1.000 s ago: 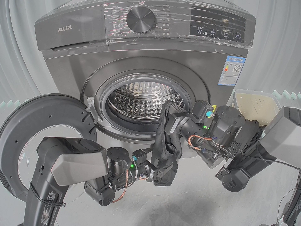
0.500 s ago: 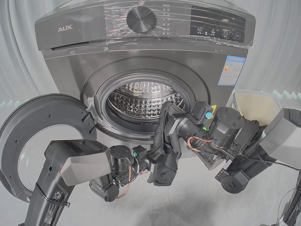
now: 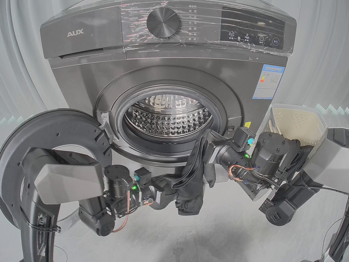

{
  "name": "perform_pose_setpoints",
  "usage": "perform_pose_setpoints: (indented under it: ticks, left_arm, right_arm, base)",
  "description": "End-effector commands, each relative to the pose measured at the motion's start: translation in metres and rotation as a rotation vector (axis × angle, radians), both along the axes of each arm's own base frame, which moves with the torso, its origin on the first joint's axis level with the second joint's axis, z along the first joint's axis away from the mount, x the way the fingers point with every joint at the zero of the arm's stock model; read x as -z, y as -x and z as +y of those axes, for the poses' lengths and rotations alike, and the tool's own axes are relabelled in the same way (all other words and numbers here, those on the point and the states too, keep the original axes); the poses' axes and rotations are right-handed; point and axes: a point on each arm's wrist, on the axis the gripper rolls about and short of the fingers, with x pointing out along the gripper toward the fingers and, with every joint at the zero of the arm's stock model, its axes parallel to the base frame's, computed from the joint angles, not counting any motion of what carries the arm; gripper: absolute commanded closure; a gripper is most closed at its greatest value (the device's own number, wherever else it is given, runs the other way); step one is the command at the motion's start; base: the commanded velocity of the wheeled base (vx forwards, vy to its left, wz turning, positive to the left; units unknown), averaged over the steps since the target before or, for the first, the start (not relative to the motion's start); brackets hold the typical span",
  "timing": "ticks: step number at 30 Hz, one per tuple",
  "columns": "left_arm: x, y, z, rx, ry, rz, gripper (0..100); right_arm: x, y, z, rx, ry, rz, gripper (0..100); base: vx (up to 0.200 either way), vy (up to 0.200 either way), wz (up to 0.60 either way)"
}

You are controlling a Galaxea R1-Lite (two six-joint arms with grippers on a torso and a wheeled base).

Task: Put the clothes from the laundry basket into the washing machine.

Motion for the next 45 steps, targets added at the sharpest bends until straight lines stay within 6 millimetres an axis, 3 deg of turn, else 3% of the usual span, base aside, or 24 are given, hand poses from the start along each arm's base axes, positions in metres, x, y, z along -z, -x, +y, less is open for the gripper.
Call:
perform_pose_setpoints:
  ticks: [1,4,5,8,17,26,36,45]
  left_arm:
    - [-0.073,0.043,0.06,-0.038,0.039,-0.065,100]
    - [-0.09,0.054,0.077,-0.075,0.059,-0.093,100]
    - [-0.102,0.061,0.09,-0.105,0.074,-0.119,100]
    - [-0.119,0.068,0.105,-0.118,0.128,-0.147,100]
    - [-0.153,0.069,0.114,-0.148,0.272,-0.208,100]
    - [-0.152,0.065,0.112,-0.147,0.264,-0.213,100]
    - [-0.166,0.07,0.109,-0.14,0.286,-0.263,100]
    - [-0.174,0.068,0.109,-0.164,0.301,-0.302,100]
  right_arm:
    - [0.018,0.009,-0.035,0.019,0.048,0.054,100]
    - [0.025,0.015,-0.046,0.008,0.054,0.085,100]
    - [0.028,0.024,-0.053,-0.014,0.048,0.125,100]
    - [0.03,0.04,-0.06,-0.053,0.032,0.174,100]
    - [0.025,0.051,-0.068,-0.082,0.033,0.177,100]
    - [0.02,0.044,-0.062,-0.082,0.013,0.147,100]
    - [-0.023,0.044,-0.064,-0.072,-0.058,-0.014,100]
    - [-0.04,0.044,-0.064,-0.043,-0.08,-0.077,100]
  base:
    - [0.0,0.0,0.0]
    - [0.0,0.0,0.0]
    - [0.0,0.0,0.0]
    - [0.0,0.0,0.0]
    - [0.0,0.0,0.0]
    - [0.0,0.0,0.0]
    - [0.0,0.0,0.0]
    - [0.0,0.0,0.0]
